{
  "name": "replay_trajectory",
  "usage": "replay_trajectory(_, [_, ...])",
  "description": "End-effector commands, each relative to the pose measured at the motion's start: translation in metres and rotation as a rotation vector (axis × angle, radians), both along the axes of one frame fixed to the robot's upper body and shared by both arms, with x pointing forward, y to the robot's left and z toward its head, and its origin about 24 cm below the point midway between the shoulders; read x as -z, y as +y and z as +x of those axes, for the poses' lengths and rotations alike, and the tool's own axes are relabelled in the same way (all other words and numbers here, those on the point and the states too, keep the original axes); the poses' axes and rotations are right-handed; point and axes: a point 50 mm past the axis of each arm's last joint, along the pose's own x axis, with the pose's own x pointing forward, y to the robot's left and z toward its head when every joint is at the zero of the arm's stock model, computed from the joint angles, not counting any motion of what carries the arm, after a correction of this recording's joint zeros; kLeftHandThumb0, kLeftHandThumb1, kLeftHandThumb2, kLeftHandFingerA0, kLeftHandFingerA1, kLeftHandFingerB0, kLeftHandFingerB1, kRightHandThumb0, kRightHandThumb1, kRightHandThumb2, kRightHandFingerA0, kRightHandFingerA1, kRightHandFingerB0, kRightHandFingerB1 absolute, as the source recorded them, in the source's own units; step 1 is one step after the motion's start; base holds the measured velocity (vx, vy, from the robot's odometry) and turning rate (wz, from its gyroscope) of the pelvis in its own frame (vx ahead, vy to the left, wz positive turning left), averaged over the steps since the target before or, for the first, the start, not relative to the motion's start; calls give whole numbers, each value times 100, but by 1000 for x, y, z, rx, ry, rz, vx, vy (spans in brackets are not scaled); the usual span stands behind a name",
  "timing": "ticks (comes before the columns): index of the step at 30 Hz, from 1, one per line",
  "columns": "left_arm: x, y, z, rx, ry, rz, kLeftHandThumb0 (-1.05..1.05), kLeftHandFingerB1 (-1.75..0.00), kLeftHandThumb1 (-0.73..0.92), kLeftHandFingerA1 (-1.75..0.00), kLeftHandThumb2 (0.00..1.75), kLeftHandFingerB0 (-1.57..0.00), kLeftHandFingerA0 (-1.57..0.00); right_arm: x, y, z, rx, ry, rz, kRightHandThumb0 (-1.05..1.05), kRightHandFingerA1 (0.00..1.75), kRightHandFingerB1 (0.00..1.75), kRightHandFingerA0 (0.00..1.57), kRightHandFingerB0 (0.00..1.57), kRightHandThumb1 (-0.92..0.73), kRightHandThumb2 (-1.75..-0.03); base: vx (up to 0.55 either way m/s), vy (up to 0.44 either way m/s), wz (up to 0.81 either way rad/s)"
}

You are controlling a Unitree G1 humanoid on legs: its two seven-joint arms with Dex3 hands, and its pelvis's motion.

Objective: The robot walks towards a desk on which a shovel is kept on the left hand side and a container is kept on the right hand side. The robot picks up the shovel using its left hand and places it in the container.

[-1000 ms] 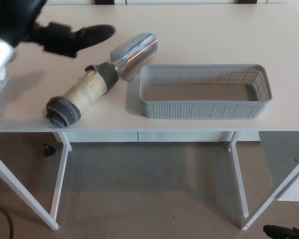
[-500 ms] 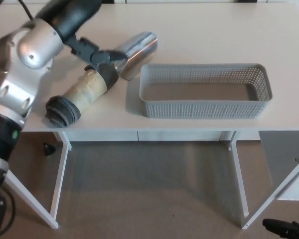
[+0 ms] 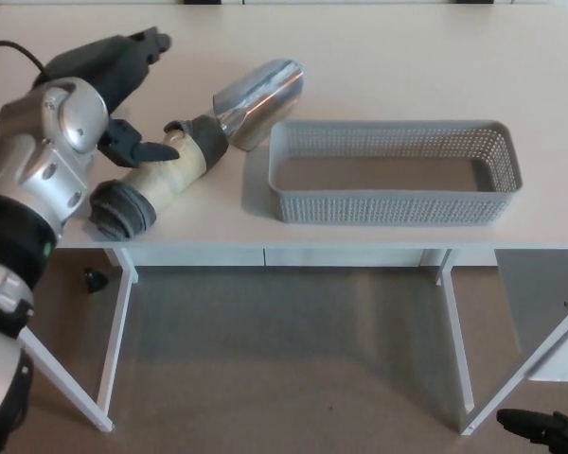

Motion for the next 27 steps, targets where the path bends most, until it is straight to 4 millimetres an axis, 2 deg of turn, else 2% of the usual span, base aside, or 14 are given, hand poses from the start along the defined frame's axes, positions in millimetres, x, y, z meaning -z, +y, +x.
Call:
replay_trajectory(1, [2, 1, 1, -83, -23, 61, -53, -21, 35, -22, 73, -2, -2, -3, -5, 0, -7, 3, -58, -44, 59, 47, 76, 61, -48, -54, 0, 0, 0])
replay_trajectory(4, [9, -7, 1, -74, -13, 51, -53, -21, 35, -25, 74, -3, -2, -5, -5, 2, -5, -6, -55, -43, 60, 48, 77, 62, -48, -54, 0, 0, 0])
replay_trajectory(5, [14, -11, 0, -74, 3, 56, -58, -25, 43, -27, 54, 0, -2, -5, -4, 2, 0, -5, -50, -42, 60, 49, 76, 62, -48, -54, 0, 0, 0])
replay_trajectory(6, [15, -12, 0, -74, 6, 57, -60, -21, 37, -24, 59, -2, -3, -6, -4, 3, -1, -11, -49, -42, 61, 49, 76, 63, -48, -54, 0, 0, 0])
replay_trajectory(7, [17, -15, 0, -67, 9, 57, -59, -24, 43, -28, 54, 0, -3, -7, -3, 4, -3, -22, -51, -40, 62, 50, 79, 64, -48, -53, 0, 0, 0])
replay_trajectory(8, [21, -17, -1, -63, 14, 58, -54, -22, 34, -28, 76, 0, 0, -7, -3, 4, -3, -24, -50, -41, 62, 49, 77, 64, -48, -53, 0, 0, 0])
replay_trajectory(10, [37, -22, -5, -59, 47, 49, -57, -20, 36, -27, 76, -1, -1, -7, -3, -1, -11, -17, -63, -40, 61, 50, 79, 65, -48, -53, 0, 0, 0])
replay_trajectory(13, [44, -27, -6, -50, 57, 51, -59, -19, 37, -28, 77, -1, -1, -7, -4, 1, -9, -24, -61, -42, 61, 50, 78, 64, -48, -54, 0, 0, 0])
replay_trajectory(18, [55, -29, -9, -52, 75, 40, -61, -18, 38, -40, 78, -1, -3, -10, -3, 8, -4, -29, -68, -44, 61, 49, 78, 64, -47, -54, 0, 0, 0])
replay_trajectory(19, [58, -29, -10, -55, 87, 40, -67, -15, 37, -38, 66, -1, -7, -11, -3, 9, -6, -33, -71, -44, 61, 49, 79, 64, -47, -54, 0, 0, 0])
replay_trajectory(21, [67, -26, -13, -69, 117, 26, -58, -18, 37, -42, 77, -1, -2, -10, -2, 7, -19, -37, -90, -44, 60, 49, 77, 63, -47, -54, 0, 0, 0])
replay_trajectory(24, [72, -19, -16, -92, 144, 8, -60, -16, 38, -39, 78, -2, -3, -11, -1, 10, -29, -50, -83, -42, 60, 50, 78, 65, -48, -54, 0, 0, 0])
replay_trajectory(26, [78, -12, -19, -113, 155, 8, -57, -19, 36, -45, 78, 0, -3, -12, 0, 11, -23, -44, -73, -41, 60, 50, 77, 65, -47, -53, 0, 0, 0])
replay_trajectory(27, [79, -7, -20, -128, 153, 13, -61, -22, 44, -33, 54, 0, -14, -13, 0, 13, -28, -51, -80, -44, 60, 49, 76, 64, -49, -54, 0, 0, 0])
